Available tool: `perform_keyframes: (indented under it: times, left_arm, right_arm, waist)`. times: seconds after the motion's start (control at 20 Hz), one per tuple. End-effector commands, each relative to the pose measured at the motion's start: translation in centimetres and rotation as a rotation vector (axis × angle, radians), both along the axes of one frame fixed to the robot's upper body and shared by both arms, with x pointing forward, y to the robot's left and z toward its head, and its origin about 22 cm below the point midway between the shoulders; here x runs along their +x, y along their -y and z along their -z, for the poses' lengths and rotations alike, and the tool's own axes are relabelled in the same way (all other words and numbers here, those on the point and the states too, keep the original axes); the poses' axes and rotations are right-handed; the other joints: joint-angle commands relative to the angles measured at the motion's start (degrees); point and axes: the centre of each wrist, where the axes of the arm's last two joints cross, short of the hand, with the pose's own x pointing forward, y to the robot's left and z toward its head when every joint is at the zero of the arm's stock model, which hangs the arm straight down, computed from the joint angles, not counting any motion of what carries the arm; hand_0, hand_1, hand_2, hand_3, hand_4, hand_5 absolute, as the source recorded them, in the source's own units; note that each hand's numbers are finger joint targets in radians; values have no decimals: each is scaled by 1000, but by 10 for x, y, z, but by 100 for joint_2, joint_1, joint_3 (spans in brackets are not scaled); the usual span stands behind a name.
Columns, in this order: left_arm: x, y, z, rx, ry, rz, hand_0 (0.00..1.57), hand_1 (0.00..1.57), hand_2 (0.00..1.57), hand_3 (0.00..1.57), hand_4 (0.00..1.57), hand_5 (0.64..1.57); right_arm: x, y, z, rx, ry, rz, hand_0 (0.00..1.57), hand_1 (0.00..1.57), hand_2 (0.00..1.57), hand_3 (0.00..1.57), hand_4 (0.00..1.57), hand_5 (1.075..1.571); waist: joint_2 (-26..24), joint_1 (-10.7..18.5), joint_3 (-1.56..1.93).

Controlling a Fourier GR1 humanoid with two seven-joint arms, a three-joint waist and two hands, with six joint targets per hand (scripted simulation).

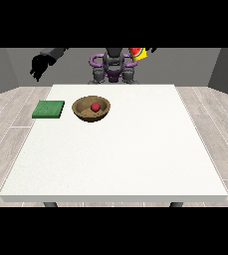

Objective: Pick the cup and pour the ball into the bowl, then pick the bowl and place it on the pad

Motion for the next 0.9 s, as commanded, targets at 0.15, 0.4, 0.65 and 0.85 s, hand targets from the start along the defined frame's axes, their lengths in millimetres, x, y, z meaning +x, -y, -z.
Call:
perform_keyframes:
  times: [0.15,0.4,0.65,0.85]
  left_arm:
    - [5,-87,-56,-516,20,210,0,0,0,0,1054,1566]
    - [4,-146,-76,-567,-2,329,0,0,0,0,1053,1561]
    - [-6,-189,-76,-575,43,320,0,0,0,0,1039,1558]
    - [-14,-216,-85,-581,44,320,0,0,0,0,984,1552]
  right_arm:
    - [-10,-14,31,54,-26,99,0,0,0,0,747,1563]
    - [-6,-32,47,72,6,125,0,0,0,0,741,1567]
    - [4,-54,65,116,68,118,0,0,0,0,722,1566]
    - [23,-78,66,105,82,71,0,0,0,0,611,1557]
  waist:
    - [406,663,45]
    - [830,888,73]
    - [1287,843,77]
    - [1335,643,76]
